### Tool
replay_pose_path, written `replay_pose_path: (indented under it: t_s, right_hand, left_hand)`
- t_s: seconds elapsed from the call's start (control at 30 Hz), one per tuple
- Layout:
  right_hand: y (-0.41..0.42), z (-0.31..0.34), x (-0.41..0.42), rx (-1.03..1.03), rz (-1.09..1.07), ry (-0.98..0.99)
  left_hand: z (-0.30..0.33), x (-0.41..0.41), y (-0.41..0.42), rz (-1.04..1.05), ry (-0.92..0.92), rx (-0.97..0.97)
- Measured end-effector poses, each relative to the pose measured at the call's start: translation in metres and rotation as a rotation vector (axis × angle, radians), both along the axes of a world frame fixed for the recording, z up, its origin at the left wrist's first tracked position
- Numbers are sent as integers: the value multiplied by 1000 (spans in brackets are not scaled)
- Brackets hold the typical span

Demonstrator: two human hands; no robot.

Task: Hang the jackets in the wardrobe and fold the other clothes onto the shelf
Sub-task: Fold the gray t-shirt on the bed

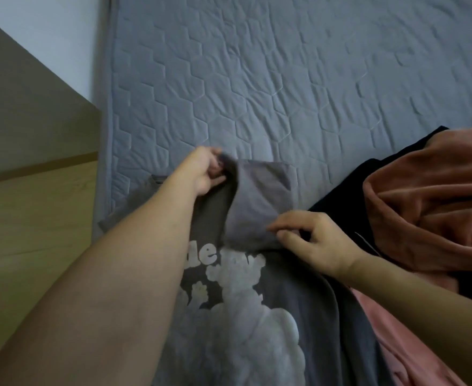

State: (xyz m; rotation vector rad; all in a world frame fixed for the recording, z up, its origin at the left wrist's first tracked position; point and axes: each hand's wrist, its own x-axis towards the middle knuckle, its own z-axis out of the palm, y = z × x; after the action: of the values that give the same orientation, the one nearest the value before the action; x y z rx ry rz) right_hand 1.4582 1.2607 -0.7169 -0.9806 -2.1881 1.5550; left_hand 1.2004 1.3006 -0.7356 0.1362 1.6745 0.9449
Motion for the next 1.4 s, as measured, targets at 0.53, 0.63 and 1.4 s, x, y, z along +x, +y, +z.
replay_pose_path:
  t_s: [0.53, 0.63, 1.4]
  right_hand:
    - [50, -62, -114, 391, 60, -717]
    - [80, -71, -147, 287, 1, -704]
    - [29, -97, -99, 282, 255, -806]
  left_hand:
    - [-41, -64, -90, -475, 1124, -100]
    - [-47, -120, -101, -545, 1108, -272]
    - [-59, -99, -173, -775, 1175, 198]
